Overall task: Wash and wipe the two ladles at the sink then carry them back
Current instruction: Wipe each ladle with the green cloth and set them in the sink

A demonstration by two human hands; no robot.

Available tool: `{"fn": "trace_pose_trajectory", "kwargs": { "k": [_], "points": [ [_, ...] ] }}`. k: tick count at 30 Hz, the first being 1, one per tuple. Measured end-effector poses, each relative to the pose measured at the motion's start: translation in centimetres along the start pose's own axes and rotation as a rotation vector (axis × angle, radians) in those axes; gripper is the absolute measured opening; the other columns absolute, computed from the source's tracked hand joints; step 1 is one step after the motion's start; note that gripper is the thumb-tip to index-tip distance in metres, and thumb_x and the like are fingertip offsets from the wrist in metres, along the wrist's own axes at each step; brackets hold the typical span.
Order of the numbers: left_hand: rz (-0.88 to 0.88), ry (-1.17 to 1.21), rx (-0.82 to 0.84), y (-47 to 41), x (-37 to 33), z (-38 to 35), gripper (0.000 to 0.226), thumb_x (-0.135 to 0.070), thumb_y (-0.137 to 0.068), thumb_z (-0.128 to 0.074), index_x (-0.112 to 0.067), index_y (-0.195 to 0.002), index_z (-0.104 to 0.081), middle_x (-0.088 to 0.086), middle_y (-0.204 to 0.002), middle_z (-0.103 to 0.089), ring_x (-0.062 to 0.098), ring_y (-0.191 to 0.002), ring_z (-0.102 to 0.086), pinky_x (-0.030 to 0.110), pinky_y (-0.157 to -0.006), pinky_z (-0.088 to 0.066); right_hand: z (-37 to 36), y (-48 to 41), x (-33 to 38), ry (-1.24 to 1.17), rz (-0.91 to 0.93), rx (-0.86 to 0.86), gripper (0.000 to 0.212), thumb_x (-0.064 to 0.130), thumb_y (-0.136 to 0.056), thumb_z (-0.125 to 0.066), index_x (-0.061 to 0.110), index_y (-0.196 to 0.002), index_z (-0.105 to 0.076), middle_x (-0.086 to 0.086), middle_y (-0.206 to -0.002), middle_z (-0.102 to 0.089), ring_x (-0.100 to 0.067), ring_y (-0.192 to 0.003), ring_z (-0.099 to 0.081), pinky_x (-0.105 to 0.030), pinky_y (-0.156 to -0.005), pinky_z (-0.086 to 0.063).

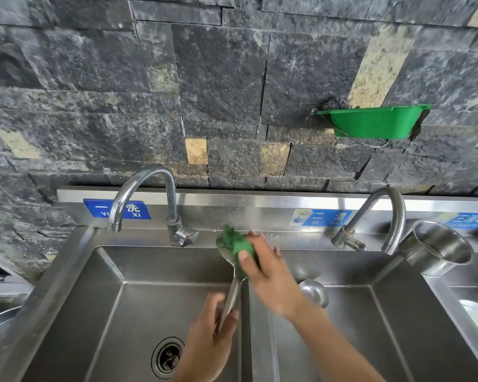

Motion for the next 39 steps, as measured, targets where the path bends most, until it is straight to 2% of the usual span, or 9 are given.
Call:
{"fn": "trace_pose_trajectory", "kwargs": {
  "k": [3,7,11,15,18,22,30,34,39],
  "points": [
    [-0.019,-0.006,-0.016,0.1,-0.3,0.0,0.005,-0.029,-0.098,-0.056,-0.031,-0.099,-0.051,-0.023,-0.062,-0.058,0.001,-0.053,-0.052,0.016,-0.057,-0.041,-2.7,1.4,-0.7,0.229,0.046,0.089,0.044,0.066,-0.100,-0.038,0.054,-0.142,-0.041,0.006,-0.174,0.005,-0.026,-0.158,0.019,-0.055,-0.126,0.010],
    [-0.042,-0.019,-0.009,0.2,-0.3,-0.2,0.010,-0.033,-0.100,-0.048,-0.040,-0.094,-0.048,-0.005,-0.063,-0.058,0.004,-0.047,-0.049,0.019,-0.052,-0.039,-3.4,0.6,-0.2,0.544,0.169,-0.035,0.041,0.066,-0.097,-0.041,0.055,-0.136,-0.049,-0.006,-0.165,-0.033,-0.045,-0.148,-0.031,-0.067,-0.116,-0.028],
    [-0.034,-0.033,-0.019,0.9,1.3,-0.3,0.004,-0.036,-0.099,-0.048,-0.040,-0.100,-0.049,0.007,-0.062,-0.057,0.009,-0.046,-0.050,0.027,-0.050,-0.040,-0.7,-3.3,-0.2,0.306,-0.039,-0.052,0.038,0.062,-0.096,-0.047,0.042,-0.125,-0.061,0.001,-0.123,-0.070,-0.025,-0.111,-0.066,-0.039,-0.099,-0.053],
    [-0.074,-0.003,-0.051,1.3,1.0,0.5,0.005,-0.032,-0.099,-0.051,-0.036,-0.098,-0.051,0.003,-0.056,-0.053,0.004,-0.046,-0.045,0.024,-0.050,-0.038,2.2,-4.7,-2.2,-0.222,-0.313,0.027,0.018,0.048,-0.099,-0.062,0.036,-0.106,-0.074,0.009,-0.101,-0.077,-0.014,-0.098,-0.071,-0.033,-0.096,-0.055],
    [-0.055,-0.007,-0.042,-0.3,1.2,0.8,0.007,-0.037,-0.100,-0.047,-0.036,-0.095,-0.052,-0.001,-0.056,-0.051,0.006,-0.047,-0.045,0.030,-0.055,-0.043,0.3,-1.8,-0.5,0.084,0.013,-0.052,0.028,0.048,-0.101,-0.056,0.038,-0.123,-0.069,0.006,-0.124,-0.069,-0.015,-0.117,-0.062,-0.028,-0.102,-0.046],
    [-0.113,-0.047,-0.007,-1.5,0.9,0.8,0.019,-0.034,-0.101,-0.046,-0.049,-0.091,-0.050,-0.001,-0.055,-0.047,0.005,-0.046,-0.042,0.026,-0.053,-0.038,-3.3,-1.4,1.4,0.550,0.293,-0.045,0.035,0.057,-0.093,-0.049,0.045,-0.121,-0.066,0.011,-0.144,-0.057,-0.025,-0.141,-0.045,-0.053,-0.110,-0.036],
    [-0.149,0.021,-0.049,-0.6,0.9,1.6,0.009,-0.027,-0.100,-0.049,-0.029,-0.099,-0.058,0.000,-0.053,-0.049,0.004,-0.045,-0.042,0.023,-0.047,-0.037,2.1,-9.2,-2.0,-0.254,-0.403,0.096,0.034,0.052,-0.090,-0.068,0.029,-0.114,-0.076,0.002,-0.107,-0.079,-0.022,-0.102,-0.072,-0.041,-0.103,-0.054],
    [-0.120,0.046,-0.090,-2.0,1.4,2.7,0.009,-0.028,-0.100,-0.050,-0.030,-0.099,-0.059,0.000,-0.052,-0.047,0.007,-0.045,-0.039,0.023,-0.048,-0.036,1.5,-6.5,-1.3,-0.335,-0.221,-0.094,0.022,0.048,-0.098,-0.062,0.032,-0.109,-0.073,0.004,-0.103,-0.077,-0.022,-0.100,-0.072,-0.038,-0.095,-0.057],
    [-0.100,0.073,-0.074,-3.5,1.9,2.7,0.017,-0.031,-0.101,-0.047,-0.022,-0.101,-0.062,-0.001,-0.051,-0.038,0.013,-0.047,-0.035,0.026,-0.048,-0.030,-1.8,-4.6,3.0,0.418,0.276,-0.162,0.041,0.055,-0.097,-0.049,0.034,-0.128,-0.066,-0.001,-0.140,-0.062,-0.030,-0.132,-0.055,-0.049,-0.115,-0.040]
  ]
}}
Point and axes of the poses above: each hand's wrist, its own y-axis away from the middle knuckle, its own z-axis out of the back of the hand, x = y × z, the point moved 6 cm from there along -y, towards the middle knuckle
